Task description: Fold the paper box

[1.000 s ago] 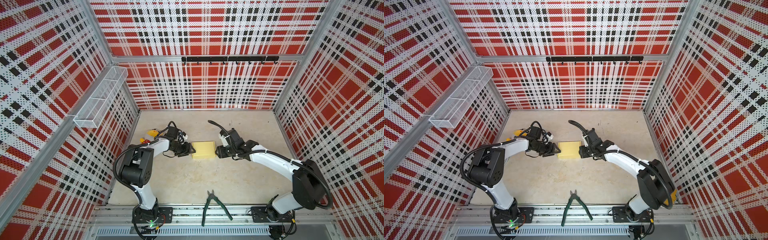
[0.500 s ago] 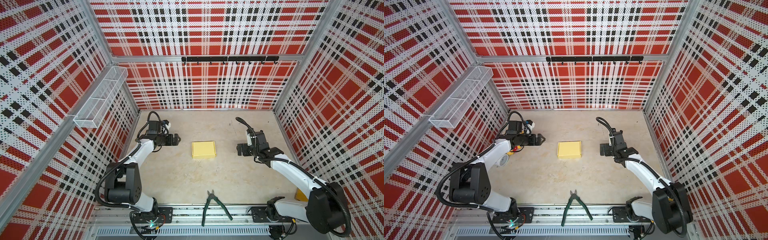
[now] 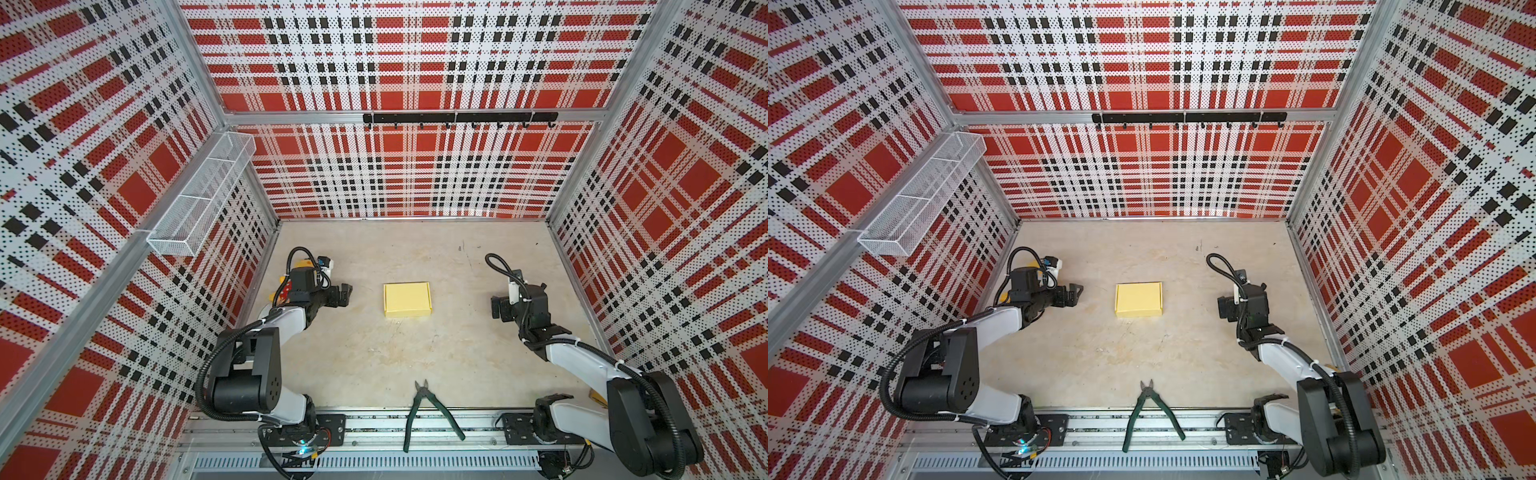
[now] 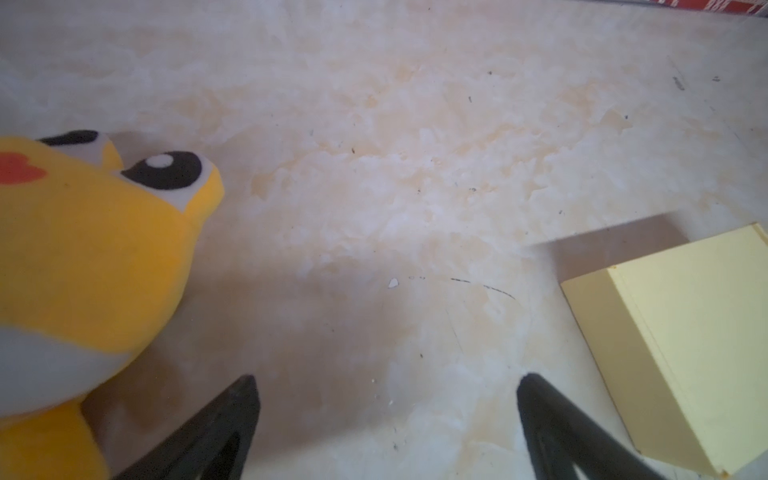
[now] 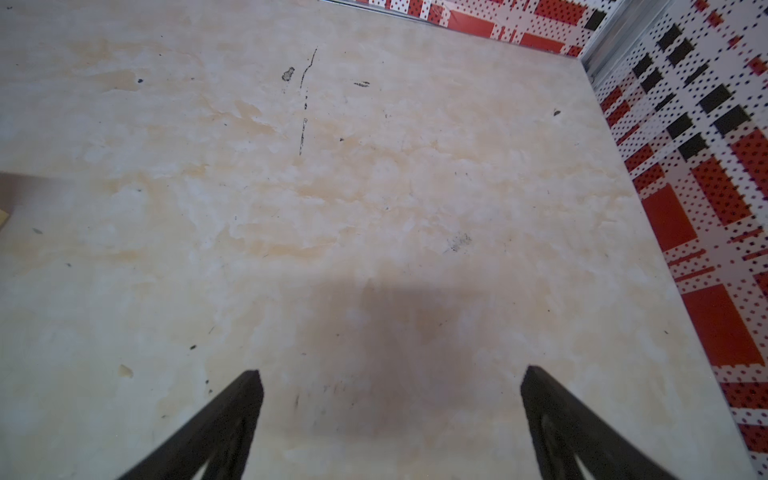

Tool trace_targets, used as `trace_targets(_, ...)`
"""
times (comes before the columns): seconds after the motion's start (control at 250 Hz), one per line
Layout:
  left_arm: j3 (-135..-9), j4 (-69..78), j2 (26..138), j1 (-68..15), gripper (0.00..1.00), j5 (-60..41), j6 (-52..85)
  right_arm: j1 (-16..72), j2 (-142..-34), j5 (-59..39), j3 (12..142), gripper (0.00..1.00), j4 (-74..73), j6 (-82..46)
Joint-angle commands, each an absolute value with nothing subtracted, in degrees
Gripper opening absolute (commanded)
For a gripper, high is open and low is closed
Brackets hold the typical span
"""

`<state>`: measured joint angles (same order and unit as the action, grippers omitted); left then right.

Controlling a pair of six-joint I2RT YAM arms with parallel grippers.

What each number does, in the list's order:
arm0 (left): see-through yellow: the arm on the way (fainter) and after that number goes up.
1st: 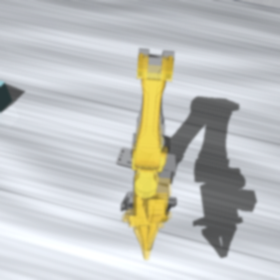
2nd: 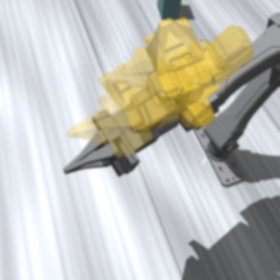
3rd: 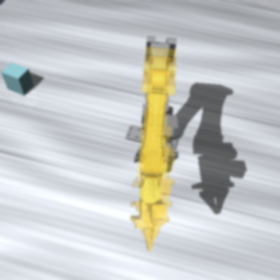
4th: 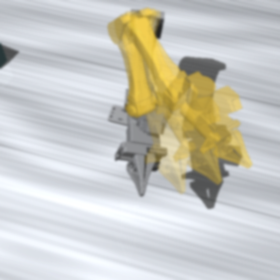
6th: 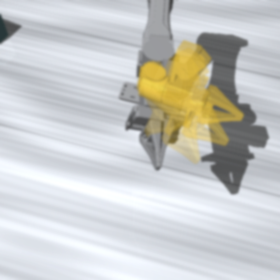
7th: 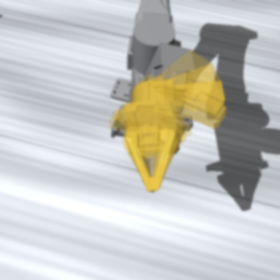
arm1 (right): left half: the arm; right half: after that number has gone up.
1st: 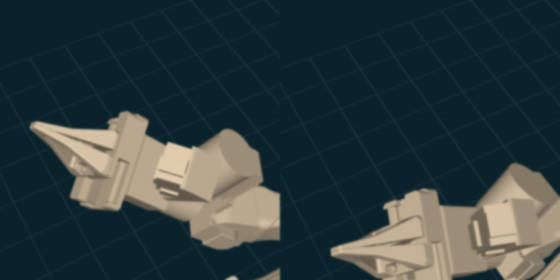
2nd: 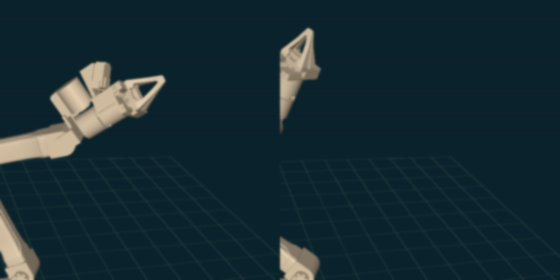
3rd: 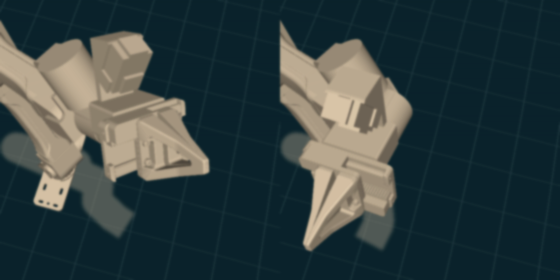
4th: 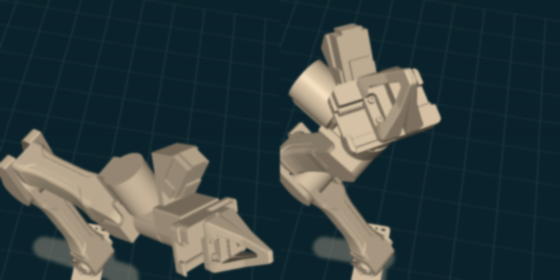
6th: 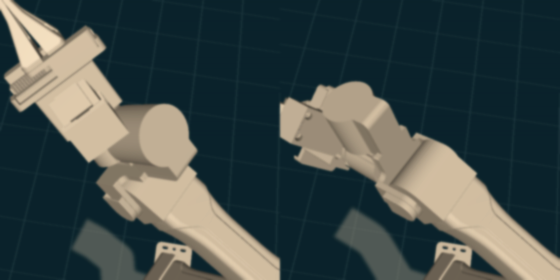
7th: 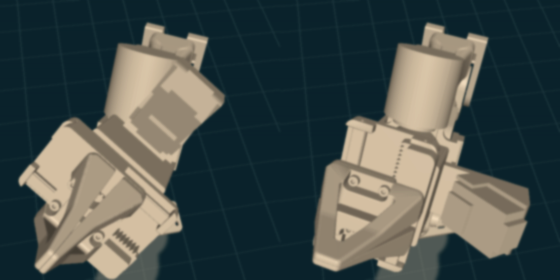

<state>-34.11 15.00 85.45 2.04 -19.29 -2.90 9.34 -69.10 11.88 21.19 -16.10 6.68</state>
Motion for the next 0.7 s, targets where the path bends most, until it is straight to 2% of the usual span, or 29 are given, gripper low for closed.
trace_targets(0.0,-30.4,32.6,84.3,2.4,1.0,-21.8,-1.9,6.9,-70.4,10.8,17.8,1.0,-37.6,11.0)
trace_targets(0.156,-27.1,41.5,84.4,2.3,1.0,-21.2,-3.0,5.2,-76.8,6.1,15.5,1.0,-52.1,9.5)
trace_targets(0.26,-23.1,52.7,87.2,3.1,0.99,-21.0,-2.5,4.7,-80.2,4.6,17.1,1.0,-53.5,6.9)
trace_targets(0.416,-21.2,55.4,87.1,3.1,1.0,-18.3,-1.7,4.5,-92.8,3.8,17.1,1.0,-67.8,7.2)
trace_targets(0.492,-21.4,55.4,87.5,2.8,0.99,-16.5,-1.5,3.5,-89.7,6.4,18.9,1.0,-58.2,4.2)
trace_targets(0.56,-21.9,54.3,88.1,1.4,0.99,-11.1,-1.6,2.3,-91.5,10.2,22.7,1.0,-54.2,1.3)
trace_targets(0.636,-20.4,60.5,91.4,1.3,0.99,-7.2,-0.1,2.0,-90.6,12.2,22.3,1.0,-53.3,0.3)
trace_targets(0.696,-21.0,57.8,90.4,0.9,0.99,-6.4,-0.7,2.0,-91.3,11.9,21.9,1.0,-55.5,0.8)
